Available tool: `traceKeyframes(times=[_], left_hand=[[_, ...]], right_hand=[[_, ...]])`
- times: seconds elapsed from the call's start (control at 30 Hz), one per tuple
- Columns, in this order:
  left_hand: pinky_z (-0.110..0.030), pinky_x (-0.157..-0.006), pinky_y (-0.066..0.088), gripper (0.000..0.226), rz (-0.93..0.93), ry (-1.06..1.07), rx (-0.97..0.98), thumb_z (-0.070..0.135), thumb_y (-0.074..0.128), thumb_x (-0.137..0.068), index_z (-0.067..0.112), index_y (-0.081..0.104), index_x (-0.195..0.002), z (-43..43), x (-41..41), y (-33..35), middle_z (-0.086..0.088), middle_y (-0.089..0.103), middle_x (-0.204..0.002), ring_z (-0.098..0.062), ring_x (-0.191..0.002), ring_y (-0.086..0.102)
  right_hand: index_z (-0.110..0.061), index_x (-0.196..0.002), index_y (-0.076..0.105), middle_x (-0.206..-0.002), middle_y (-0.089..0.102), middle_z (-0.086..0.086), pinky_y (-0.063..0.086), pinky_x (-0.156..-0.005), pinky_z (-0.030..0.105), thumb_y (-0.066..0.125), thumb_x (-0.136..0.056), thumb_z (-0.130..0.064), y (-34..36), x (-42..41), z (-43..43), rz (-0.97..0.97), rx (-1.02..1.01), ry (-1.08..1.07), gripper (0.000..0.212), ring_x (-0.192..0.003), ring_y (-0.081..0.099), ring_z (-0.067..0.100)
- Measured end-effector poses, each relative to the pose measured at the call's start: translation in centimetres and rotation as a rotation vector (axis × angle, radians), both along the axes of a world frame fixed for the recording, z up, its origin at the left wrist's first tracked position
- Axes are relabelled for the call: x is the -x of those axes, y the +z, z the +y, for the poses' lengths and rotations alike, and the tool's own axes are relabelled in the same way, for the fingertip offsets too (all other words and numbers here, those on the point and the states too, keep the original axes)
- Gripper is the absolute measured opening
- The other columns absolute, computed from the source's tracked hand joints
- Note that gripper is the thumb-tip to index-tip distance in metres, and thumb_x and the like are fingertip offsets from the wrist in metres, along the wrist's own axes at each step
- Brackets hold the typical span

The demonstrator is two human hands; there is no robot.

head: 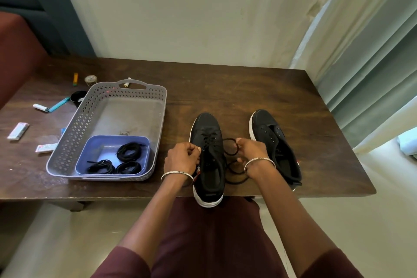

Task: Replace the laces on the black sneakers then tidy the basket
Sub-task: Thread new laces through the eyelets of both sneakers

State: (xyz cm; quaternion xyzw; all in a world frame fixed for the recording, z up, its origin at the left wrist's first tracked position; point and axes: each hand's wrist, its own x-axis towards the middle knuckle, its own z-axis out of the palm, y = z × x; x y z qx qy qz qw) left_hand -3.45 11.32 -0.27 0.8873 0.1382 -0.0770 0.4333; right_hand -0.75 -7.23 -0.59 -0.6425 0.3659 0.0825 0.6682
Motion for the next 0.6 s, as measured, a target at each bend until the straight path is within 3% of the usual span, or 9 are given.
traceKeyframes(times=[0.1,0.17,0.27,0.5,0.53,0.6], left_hand=[[-0.034,-0.077,0.054,0.022,-0.006,0.004,0.005,0.036,0.061,-0.094,0.034,0.064,-0.073,0.0,0.0,-0.2,0.011,0.069,-0.064,-0.011,-0.071,0.069],[-0.034,-0.077,0.054,0.023,-0.004,0.008,0.005,0.036,0.062,-0.094,0.035,0.062,-0.070,0.0,0.0,-0.3,0.011,0.069,-0.063,-0.011,-0.072,0.069],[-0.034,-0.077,0.054,0.022,0.000,0.007,0.002,0.035,0.061,-0.093,0.034,0.062,-0.071,0.0,-0.1,-0.2,0.011,0.070,-0.065,-0.013,-0.074,0.070],[-0.036,-0.078,0.054,0.021,-0.007,-0.004,0.001,0.036,0.061,-0.094,0.033,0.064,-0.074,0.0,0.0,-0.2,0.011,0.070,-0.067,-0.013,-0.074,0.070],[-0.036,-0.078,0.054,0.022,-0.009,-0.002,0.003,0.035,0.061,-0.094,0.034,0.063,-0.072,0.0,0.0,-0.2,0.011,0.070,-0.066,-0.012,-0.074,0.070],[-0.035,-0.078,0.054,0.023,-0.012,0.001,0.008,0.035,0.061,-0.094,0.035,0.062,-0.070,0.1,0.0,-0.3,0.011,0.069,-0.064,-0.012,-0.073,0.069]], right_hand=[[-0.026,-0.119,0.066,-0.118,0.063,-0.003,0.042,-0.093,0.031,0.071,-0.082,-0.031,-0.7,0.9,0.2,-0.320,0.715,0.308,0.038,-0.108,0.055,0.018],[-0.033,-0.121,0.062,-0.120,0.058,-0.008,0.037,-0.095,0.030,0.064,-0.082,-0.038,-0.3,1.3,1.4,-0.586,1.014,0.553,0.040,-0.115,0.050,0.018],[-0.032,-0.115,0.066,-0.116,0.061,-0.010,0.038,-0.087,0.037,0.059,-0.089,-0.033,-0.4,1.4,3.1,-0.671,1.220,0.797,0.026,-0.115,0.046,0.017],[-0.022,-0.091,0.068,-0.093,0.069,-0.004,0.043,-0.076,0.039,0.065,-0.090,-0.034,-0.6,0.3,3.5,-0.753,1.599,0.824,0.012,-0.095,0.059,0.019],[-0.022,-0.092,0.066,-0.095,0.067,-0.004,0.042,-0.078,0.040,0.060,-0.093,-0.033,-0.6,0.3,3.4,-0.708,1.533,0.809,0.013,-0.095,0.057,0.019],[-0.020,-0.092,0.065,-0.094,0.065,-0.003,0.041,-0.079,0.039,0.054,-0.096,-0.029,-0.4,0.1,3.1,-0.558,1.118,0.643,0.015,-0.091,0.055,0.017]])
